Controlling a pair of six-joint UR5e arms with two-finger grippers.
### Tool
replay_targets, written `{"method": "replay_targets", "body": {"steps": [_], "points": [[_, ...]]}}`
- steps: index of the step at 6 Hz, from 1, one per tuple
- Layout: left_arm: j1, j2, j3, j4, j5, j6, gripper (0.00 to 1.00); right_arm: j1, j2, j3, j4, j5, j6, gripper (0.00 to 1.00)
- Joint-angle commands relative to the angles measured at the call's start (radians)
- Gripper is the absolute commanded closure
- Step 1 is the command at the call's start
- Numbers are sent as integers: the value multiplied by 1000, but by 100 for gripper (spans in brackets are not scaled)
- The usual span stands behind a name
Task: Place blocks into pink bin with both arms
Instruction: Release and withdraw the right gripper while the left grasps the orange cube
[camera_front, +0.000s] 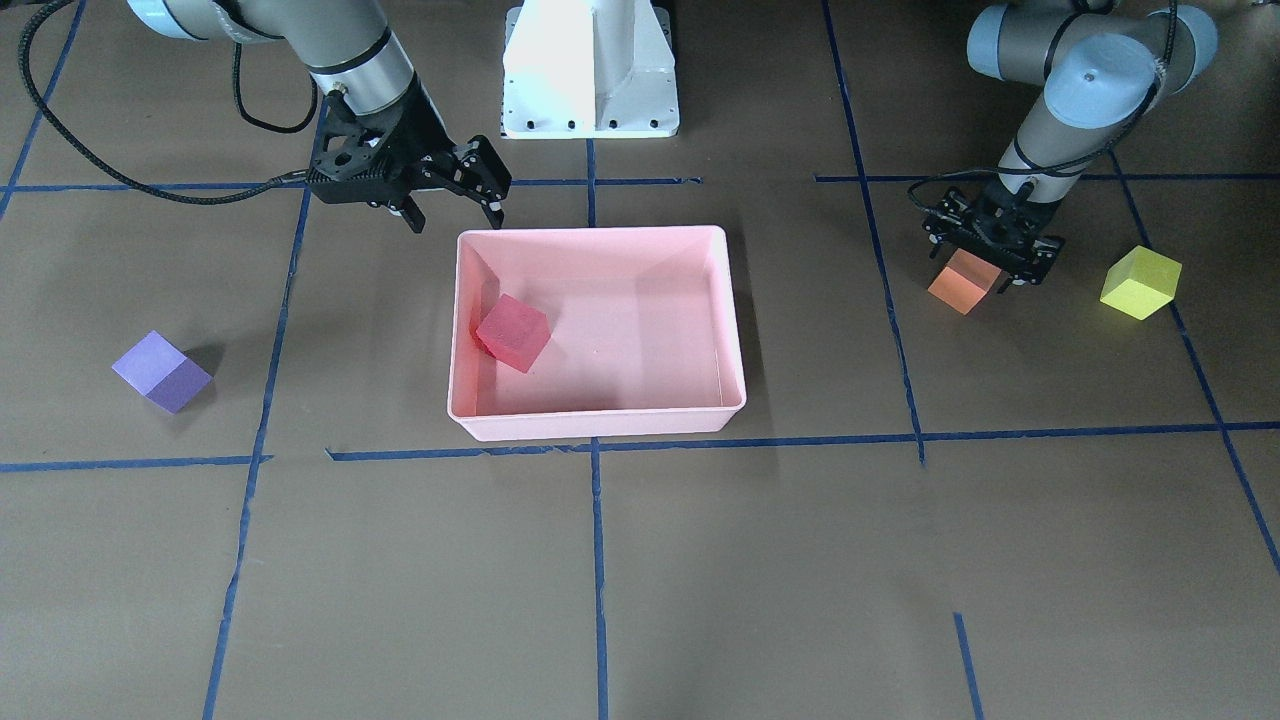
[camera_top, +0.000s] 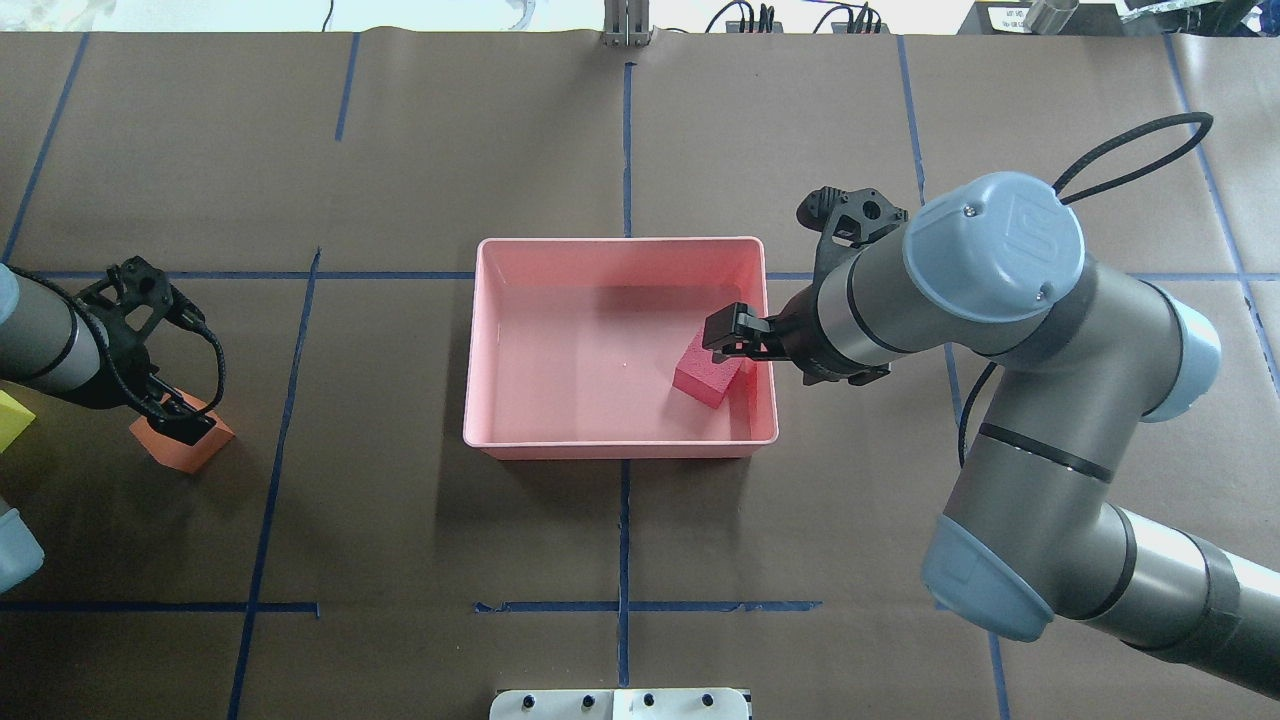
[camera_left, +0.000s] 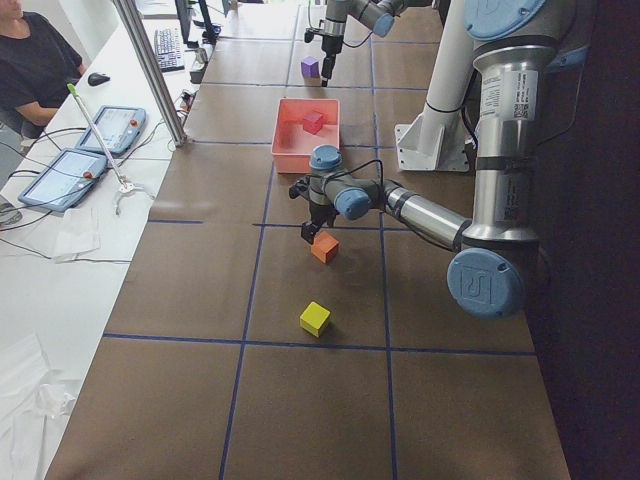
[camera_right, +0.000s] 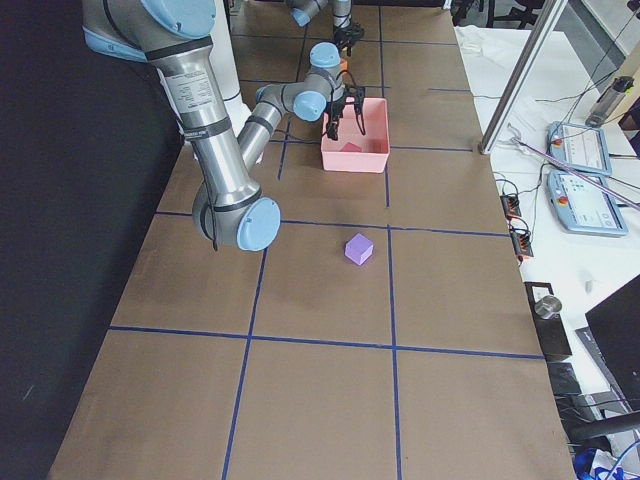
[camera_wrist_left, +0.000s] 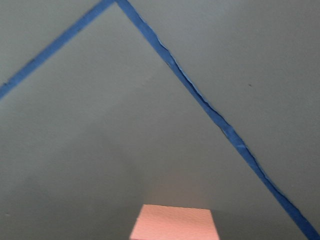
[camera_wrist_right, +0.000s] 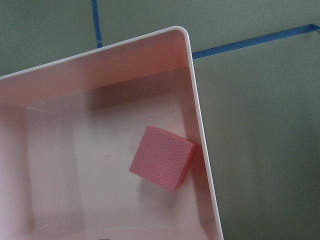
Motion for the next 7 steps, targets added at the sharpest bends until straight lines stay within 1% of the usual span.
{"method": "replay_targets", "body": {"steps": [1,4,5,7], "points": [[10,2,11,-1,0,-5,0,2,-8,6,-4,-2,1,0],[13,36,43,-20,-1,-11,0,2,-13,8,-2,-5,1,0],[15,34,65,-21,-10,-14,0,7,-14,15,-4,-1,1,0],[21,19,71,-23,-15,-20,0,16,-45,38,-4,1,1,0]]}}
